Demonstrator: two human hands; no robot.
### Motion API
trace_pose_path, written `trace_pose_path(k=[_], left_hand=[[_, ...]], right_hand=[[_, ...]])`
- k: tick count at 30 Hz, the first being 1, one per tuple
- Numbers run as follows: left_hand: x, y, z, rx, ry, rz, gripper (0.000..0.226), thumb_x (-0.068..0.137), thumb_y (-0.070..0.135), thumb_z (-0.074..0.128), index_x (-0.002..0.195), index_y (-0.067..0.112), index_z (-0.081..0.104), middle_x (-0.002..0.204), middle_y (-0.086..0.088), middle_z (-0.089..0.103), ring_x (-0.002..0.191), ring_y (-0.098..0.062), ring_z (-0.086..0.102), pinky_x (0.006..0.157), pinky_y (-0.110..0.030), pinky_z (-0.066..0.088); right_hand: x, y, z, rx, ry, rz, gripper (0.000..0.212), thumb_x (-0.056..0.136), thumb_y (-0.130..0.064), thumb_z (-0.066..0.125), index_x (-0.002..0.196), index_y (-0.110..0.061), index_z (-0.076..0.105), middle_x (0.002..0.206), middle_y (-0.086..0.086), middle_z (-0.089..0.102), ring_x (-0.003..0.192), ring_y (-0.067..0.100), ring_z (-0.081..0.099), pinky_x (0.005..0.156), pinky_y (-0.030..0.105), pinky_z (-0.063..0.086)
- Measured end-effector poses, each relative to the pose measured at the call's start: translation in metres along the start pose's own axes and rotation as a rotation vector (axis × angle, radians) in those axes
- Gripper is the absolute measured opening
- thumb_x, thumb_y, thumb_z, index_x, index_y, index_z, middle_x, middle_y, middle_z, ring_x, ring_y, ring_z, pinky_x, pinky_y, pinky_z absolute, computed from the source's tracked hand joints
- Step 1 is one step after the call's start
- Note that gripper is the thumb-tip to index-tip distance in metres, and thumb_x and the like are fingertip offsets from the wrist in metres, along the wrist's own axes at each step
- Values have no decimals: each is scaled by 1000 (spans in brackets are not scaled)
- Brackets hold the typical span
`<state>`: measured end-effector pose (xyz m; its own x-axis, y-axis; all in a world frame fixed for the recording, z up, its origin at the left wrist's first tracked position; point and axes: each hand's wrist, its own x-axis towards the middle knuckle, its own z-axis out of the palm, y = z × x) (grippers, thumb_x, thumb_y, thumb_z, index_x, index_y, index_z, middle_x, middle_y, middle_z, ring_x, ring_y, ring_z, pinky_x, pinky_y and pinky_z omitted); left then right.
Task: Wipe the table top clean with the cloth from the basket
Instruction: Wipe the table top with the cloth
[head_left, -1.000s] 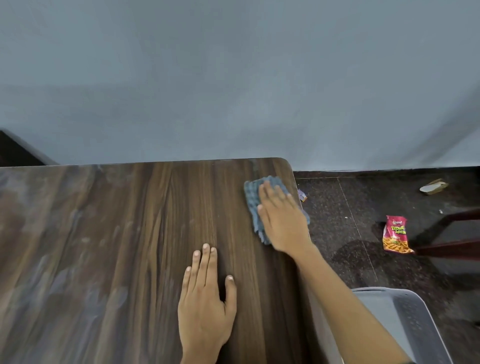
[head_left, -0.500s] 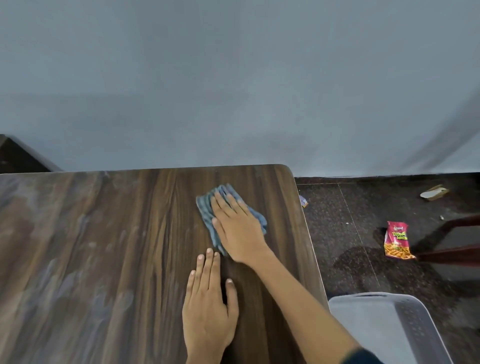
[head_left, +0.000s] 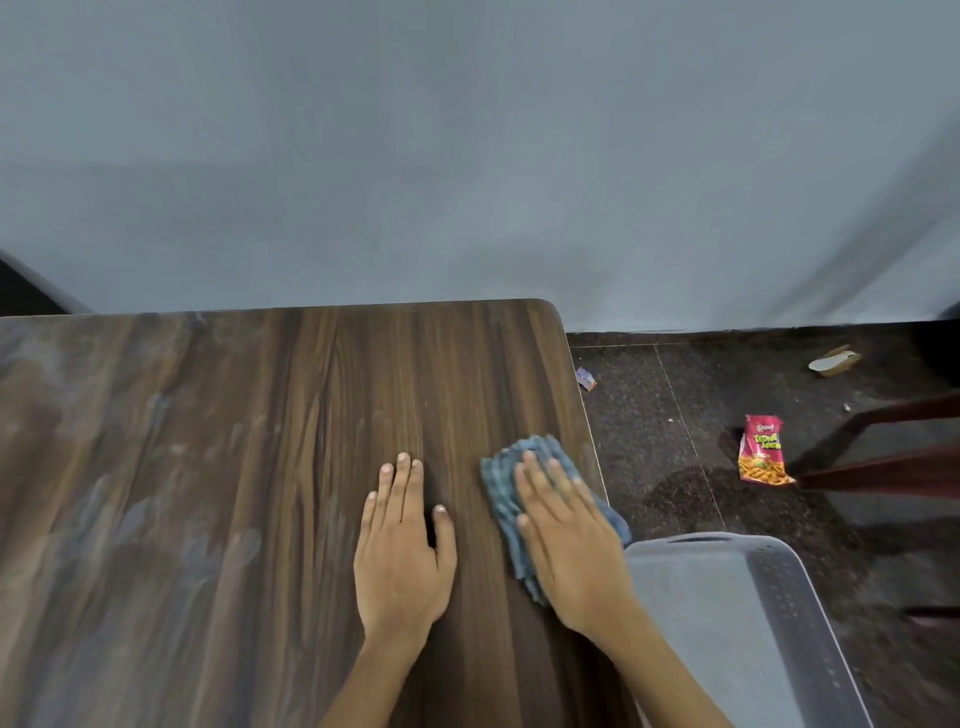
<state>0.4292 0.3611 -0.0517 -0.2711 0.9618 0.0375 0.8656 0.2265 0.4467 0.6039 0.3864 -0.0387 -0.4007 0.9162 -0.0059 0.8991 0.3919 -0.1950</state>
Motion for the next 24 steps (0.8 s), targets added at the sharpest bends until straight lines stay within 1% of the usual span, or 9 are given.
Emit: trace_pose_path(k=[2,6,8,13,16,17,19,22,24], left_hand=[[0,0,1,-15,5,3,49,96,29,38,142,12,34,150,0,32,140,-9,15,115,-29,12],[0,0,0,-19,6,5,51,96,28,41,143,11,32,151,-1,31,141,-10,16,115,-29,11],[-1,1,0,-14,7,6,51,96,28,40,143,11,31,151,-2,30,141,-12,17,116,-29,10],[-6,-1,-3,-34,2,31,48,98,26,38,142,8,33,151,-5,31,142,-15,20,116,-29,10],[-7,-1,-4,-39,4,40,47,98,25,37,142,7,33,151,-6,31,142,-16,20,117,-30,10],[-8,0,-4,-42,5,40,47,98,24,37,142,6,33,151,-6,31,142,-16,20,117,-30,10],[-12,0,-5,-39,-1,36,47,99,24,34,143,7,31,152,-5,29,143,-15,19,117,-30,10],[-26,-3,-7,-34,-21,36,47,100,24,32,144,7,28,153,-4,26,143,-14,15,118,-29,8],[-42,-7,-9,-20,-43,49,48,100,25,31,145,9,26,154,-2,23,143,-12,13,118,-28,6]], right_hand=[[-4,12,-4,33,19,122,50,100,-30,23,145,-11,35,152,3,32,142,20,26,115,34,18],[66,22,-15,26,24,329,52,104,-28,18,151,-8,8,160,8,5,147,21,0,120,33,5],[86,16,-16,29,13,386,52,104,-27,16,150,-7,3,160,10,1,147,22,-3,120,34,2],[-6,-8,-5,36,-13,379,54,103,-31,10,151,-10,-2,159,7,-6,147,21,-2,120,32,1],[-101,-33,-5,67,15,401,62,99,-35,-5,144,-4,23,152,13,25,144,24,21,118,33,10],[-121,-40,-6,72,20,418,63,100,-34,-6,139,-2,32,146,14,36,144,18,20,116,31,11],[-137,-46,-9,84,-29,452,63,101,-33,-5,135,-1,37,142,13,40,146,9,0,112,26,6],[-109,-32,-8,-43,-57,421,56,100,-34,-4,147,-6,5,157,13,13,145,20,-6,118,31,-8],[-67,-14,-8,-64,-36,386,54,102,-30,7,150,-6,-4,159,13,-3,146,25,-10,120,34,-8]])
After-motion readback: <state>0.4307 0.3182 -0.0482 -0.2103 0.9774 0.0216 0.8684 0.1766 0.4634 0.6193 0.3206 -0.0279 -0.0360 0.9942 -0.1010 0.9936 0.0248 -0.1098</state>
